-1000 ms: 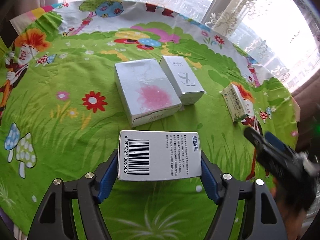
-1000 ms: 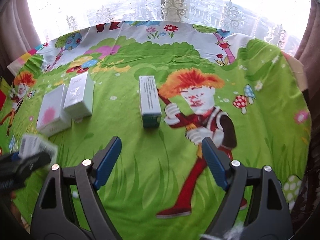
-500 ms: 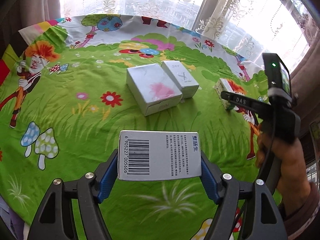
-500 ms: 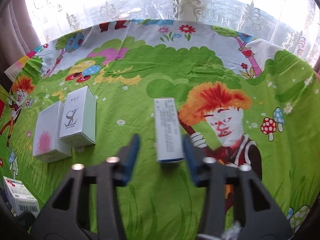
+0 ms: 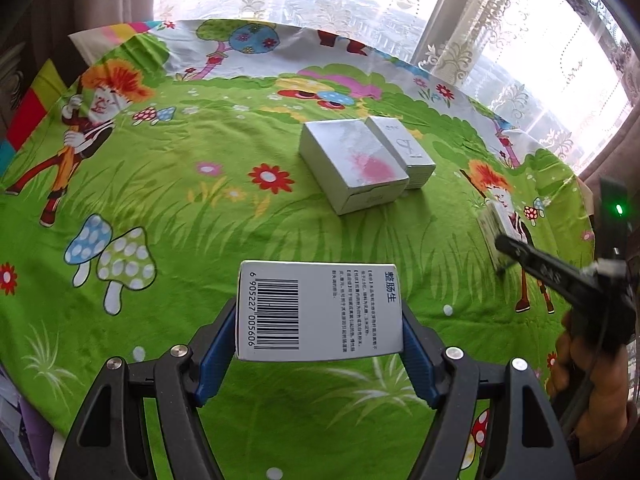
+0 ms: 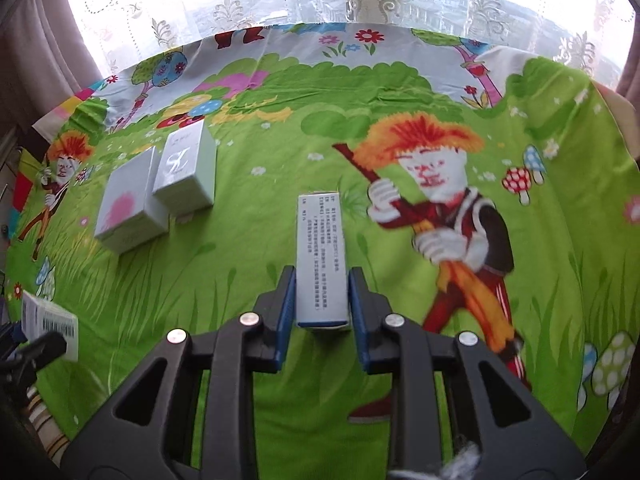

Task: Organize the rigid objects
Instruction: 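Carry the barcoded box and green-labelled box over the purple box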

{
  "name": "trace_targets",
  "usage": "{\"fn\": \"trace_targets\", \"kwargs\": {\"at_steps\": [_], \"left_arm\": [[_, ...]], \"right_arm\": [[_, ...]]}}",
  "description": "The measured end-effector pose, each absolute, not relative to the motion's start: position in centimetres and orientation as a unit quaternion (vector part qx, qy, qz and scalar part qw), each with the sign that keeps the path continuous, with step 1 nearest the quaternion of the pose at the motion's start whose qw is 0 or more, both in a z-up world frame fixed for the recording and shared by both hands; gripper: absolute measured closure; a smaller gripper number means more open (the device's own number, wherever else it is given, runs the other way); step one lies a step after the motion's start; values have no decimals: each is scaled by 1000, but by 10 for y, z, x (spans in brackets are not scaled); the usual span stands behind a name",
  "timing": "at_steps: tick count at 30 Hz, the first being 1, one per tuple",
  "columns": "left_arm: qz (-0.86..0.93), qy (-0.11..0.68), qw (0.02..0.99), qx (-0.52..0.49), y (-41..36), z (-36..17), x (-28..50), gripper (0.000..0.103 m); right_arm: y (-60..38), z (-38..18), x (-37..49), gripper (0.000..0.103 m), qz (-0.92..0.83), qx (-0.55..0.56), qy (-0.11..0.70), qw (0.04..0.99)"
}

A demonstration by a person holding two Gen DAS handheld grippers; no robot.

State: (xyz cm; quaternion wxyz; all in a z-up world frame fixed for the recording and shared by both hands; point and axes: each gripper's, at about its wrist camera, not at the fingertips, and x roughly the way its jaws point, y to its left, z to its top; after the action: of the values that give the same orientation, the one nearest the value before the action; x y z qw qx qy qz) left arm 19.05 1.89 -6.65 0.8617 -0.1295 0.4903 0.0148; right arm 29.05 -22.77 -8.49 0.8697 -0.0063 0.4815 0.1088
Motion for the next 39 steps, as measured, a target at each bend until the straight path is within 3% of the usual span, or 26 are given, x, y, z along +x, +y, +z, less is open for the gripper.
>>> {"fn": "trace_targets", "kwargs": {"at_steps": [39], "left_arm": [[23,454,881,-134,66,-32,87,29]], "right_arm": [[-153,-18,133,73,158,-31,452,877]]}}
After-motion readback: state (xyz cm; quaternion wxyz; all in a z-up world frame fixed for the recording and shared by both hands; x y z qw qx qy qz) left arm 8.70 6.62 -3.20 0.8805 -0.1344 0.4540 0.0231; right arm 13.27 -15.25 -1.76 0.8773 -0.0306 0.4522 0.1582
